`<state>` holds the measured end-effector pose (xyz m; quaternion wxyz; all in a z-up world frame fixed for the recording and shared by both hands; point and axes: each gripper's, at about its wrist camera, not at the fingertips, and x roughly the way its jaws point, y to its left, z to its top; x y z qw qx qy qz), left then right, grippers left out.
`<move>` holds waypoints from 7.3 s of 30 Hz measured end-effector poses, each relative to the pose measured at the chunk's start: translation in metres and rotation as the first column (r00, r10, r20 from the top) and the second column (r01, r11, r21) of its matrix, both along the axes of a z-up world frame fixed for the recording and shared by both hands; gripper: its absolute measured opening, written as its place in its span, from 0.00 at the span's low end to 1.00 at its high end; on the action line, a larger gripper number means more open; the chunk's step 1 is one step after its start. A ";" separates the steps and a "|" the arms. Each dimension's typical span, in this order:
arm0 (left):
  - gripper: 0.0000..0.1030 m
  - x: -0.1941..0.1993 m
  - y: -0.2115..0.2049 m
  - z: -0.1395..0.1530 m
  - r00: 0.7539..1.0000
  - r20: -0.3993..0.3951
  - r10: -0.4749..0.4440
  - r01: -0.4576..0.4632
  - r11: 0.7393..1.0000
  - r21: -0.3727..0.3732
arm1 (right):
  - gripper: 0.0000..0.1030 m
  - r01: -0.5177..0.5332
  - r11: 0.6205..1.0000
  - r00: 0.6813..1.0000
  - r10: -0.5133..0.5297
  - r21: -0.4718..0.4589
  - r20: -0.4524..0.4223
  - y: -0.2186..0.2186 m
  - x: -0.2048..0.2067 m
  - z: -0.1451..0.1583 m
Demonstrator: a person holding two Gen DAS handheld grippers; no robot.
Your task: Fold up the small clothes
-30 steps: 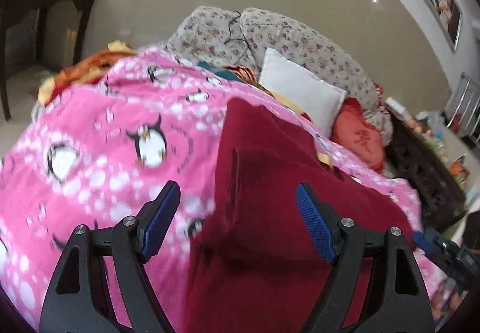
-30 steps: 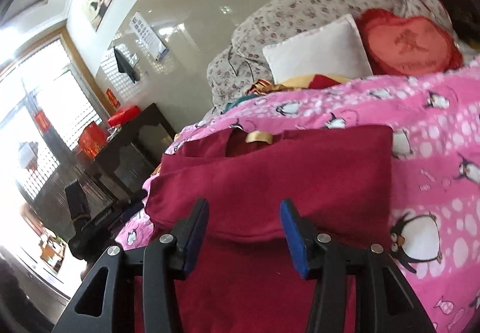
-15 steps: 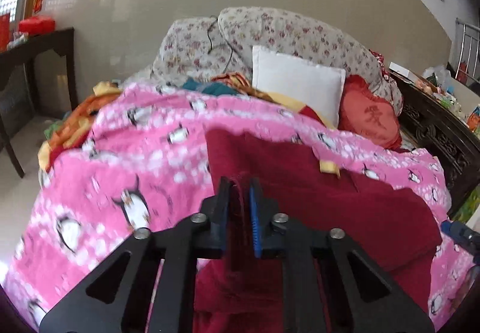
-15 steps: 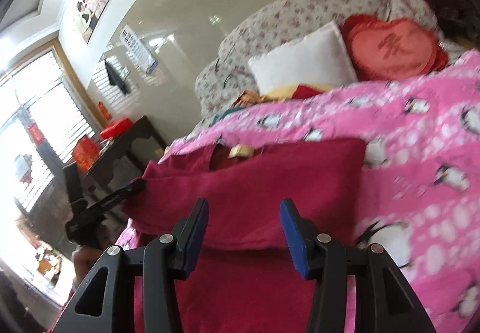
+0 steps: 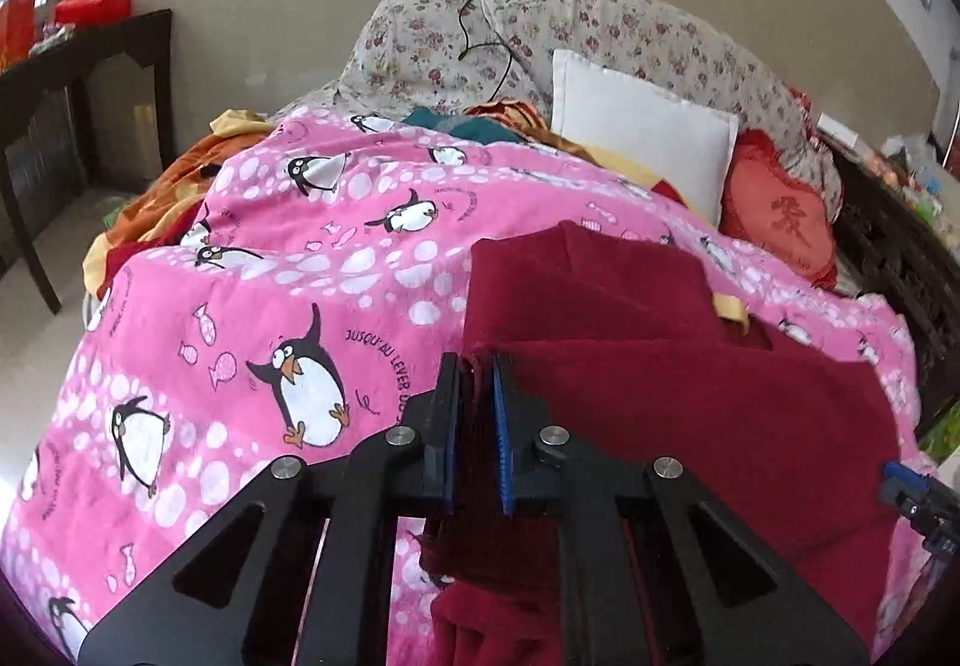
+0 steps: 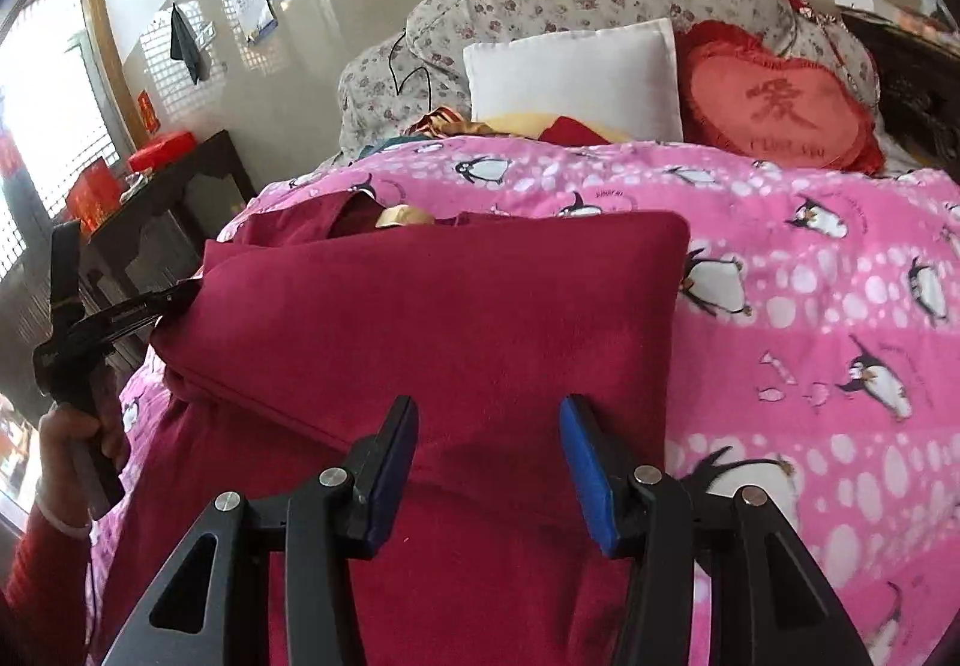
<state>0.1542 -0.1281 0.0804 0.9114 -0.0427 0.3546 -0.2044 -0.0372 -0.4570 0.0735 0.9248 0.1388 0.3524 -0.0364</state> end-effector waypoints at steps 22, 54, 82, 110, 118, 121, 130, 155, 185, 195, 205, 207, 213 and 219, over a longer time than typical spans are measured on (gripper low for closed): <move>0.62 -0.018 -0.067 -0.008 0.990 0.129 -0.048 0.035 0.994 0.100 | 0.48 0.082 0.991 0.992 -0.091 -0.106 -0.082 -0.056 0.037 -0.016; 0.63 -0.204 0.090 -0.028 0.975 -0.207 -0.076 0.067 0.997 -0.048 | 0.52 -0.149 0.977 0.969 0.175 0.152 -0.176 0.045 -0.202 -0.018; 0.98 -0.285 0.073 -0.064 0.933 -0.303 -0.194 0.215 0.976 0.038 | 0.61 -0.303 0.841 0.940 0.342 0.448 -0.007 0.077 -0.258 -0.076; 0.17 -0.288 0.099 -0.059 0.902 -0.373 -0.217 0.201 0.976 -0.083 | 0.19 -0.318 0.745 0.933 0.355 0.586 0.055 0.077 -0.248 -0.084; 0.20 -0.293 0.112 -0.064 0.895 -0.401 -0.196 0.139 0.976 -0.165 | 0.29 -0.328 0.727 0.925 0.377 0.603 0.048 0.082 -0.244 -0.095; 0.19 -0.293 0.104 -0.056 0.896 -0.386 -0.220 0.191 0.975 -0.113 | 0.10 -0.347 0.701 0.919 0.387 0.623 0.076 0.081 -0.236 -0.091; 0.10 -0.248 0.105 0.014 0.931 -0.253 -0.265 0.214 0.954 -0.209 | 0.08 -0.484 0.697 0.873 0.343 0.529 0.347 0.046 -0.196 0.001; 0.05 -0.027 0.001 0.076 0.969 -0.157 -0.190 0.158 0.968 -0.195 | 0.12 -0.032 0.857 0.995 -0.022 0.514 0.099 -0.106 0.084 -0.021; 0.04 0.037 -0.084 0.055 0.988 -0.046 -0.149 0.153 0.985 0.086 | 0.06 -0.046 0.987 0.988 0.022 0.156 0.151 -0.089 0.092 0.026; 0.21 0.023 -0.048 0.045 0.971 -0.180 -0.160 0.169 0.985 0.037 | 0.07 -0.066 0.980 0.989 0.039 0.188 0.142 -0.089 0.085 0.010; 0.55 0.026 -0.033 0.045 0.983 -0.134 -0.126 0.117 0.990 -0.077 | 0.42 -0.073 0.981 0.988 0.046 0.181 0.146 -0.079 0.088 0.014; 0.55 0.028 -0.031 0.041 0.980 -0.154 -0.124 0.111 0.990 -0.086 | 0.42 -0.051 0.982 0.989 0.025 0.182 0.144 -0.082 0.088 0.012; 0.48 0.020 -0.050 0.032 0.979 -0.131 -0.154 0.157 0.988 0.012 | 0.26 -0.075 0.974 0.991 0.049 0.215 0.121 -0.083 0.095 0.000; 0.07 0.017 -0.073 0.044 0.982 -0.070 -0.177 0.185 0.976 0.114 | 0.07 -0.069 0.985 0.985 0.043 0.160 0.165 -0.080 0.091 0.016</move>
